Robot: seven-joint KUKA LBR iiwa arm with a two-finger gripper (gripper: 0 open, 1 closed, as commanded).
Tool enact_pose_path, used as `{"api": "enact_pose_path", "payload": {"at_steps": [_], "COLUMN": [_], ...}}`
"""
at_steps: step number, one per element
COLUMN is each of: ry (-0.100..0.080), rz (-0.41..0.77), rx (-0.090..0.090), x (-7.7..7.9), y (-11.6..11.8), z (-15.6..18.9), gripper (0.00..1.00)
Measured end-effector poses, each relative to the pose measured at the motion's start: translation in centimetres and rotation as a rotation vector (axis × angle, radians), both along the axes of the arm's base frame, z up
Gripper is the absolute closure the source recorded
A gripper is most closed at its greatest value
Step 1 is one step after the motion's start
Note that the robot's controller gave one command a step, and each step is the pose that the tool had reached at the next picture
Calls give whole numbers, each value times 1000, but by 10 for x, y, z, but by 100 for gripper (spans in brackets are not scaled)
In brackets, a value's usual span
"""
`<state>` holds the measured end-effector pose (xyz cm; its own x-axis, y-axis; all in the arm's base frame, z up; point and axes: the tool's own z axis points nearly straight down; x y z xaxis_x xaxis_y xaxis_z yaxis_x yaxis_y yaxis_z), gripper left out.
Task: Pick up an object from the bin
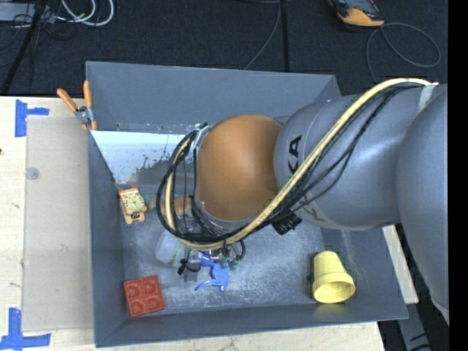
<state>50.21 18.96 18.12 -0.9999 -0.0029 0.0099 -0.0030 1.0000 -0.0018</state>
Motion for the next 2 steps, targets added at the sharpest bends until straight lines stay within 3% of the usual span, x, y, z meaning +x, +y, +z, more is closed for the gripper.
{"api": "enact_pose_path", "payload": {"at_steps": [1, 2], "ry": [-7, 5], "rz": [-4, 4], "rx": [1, -3], "x": [2, -4], "y": [-1, -6], "z": [4, 43], "gripper": [0, 0]}}
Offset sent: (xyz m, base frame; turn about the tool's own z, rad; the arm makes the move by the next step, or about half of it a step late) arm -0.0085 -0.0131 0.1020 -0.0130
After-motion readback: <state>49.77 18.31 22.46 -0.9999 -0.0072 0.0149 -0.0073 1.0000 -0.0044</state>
